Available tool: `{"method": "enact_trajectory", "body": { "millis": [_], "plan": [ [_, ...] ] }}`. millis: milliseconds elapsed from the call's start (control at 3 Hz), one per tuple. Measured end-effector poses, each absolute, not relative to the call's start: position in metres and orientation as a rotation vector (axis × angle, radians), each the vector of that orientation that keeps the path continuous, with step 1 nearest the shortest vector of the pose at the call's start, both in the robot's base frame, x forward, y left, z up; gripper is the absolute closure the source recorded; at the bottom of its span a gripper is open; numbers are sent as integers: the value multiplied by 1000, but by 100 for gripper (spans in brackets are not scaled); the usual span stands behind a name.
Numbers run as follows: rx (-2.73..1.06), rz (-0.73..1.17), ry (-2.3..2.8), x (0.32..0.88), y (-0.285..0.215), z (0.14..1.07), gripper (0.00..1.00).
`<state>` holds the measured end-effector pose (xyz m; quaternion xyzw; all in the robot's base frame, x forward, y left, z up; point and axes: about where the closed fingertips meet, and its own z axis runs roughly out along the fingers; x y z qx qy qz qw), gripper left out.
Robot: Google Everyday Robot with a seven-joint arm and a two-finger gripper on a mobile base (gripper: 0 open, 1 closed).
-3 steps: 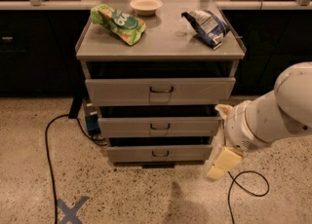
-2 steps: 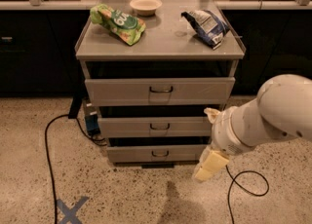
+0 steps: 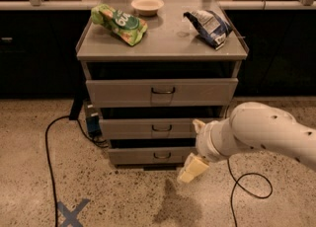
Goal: Open middle drawer
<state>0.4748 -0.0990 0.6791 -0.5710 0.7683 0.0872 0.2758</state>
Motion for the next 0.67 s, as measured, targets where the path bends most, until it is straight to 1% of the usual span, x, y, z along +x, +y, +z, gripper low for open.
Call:
{"method": "enact_trajectory", "body": {
  "millis": [667],
  "plan": [
    [-1539, 335, 2117, 517, -95, 604, 0]
  ]
}}
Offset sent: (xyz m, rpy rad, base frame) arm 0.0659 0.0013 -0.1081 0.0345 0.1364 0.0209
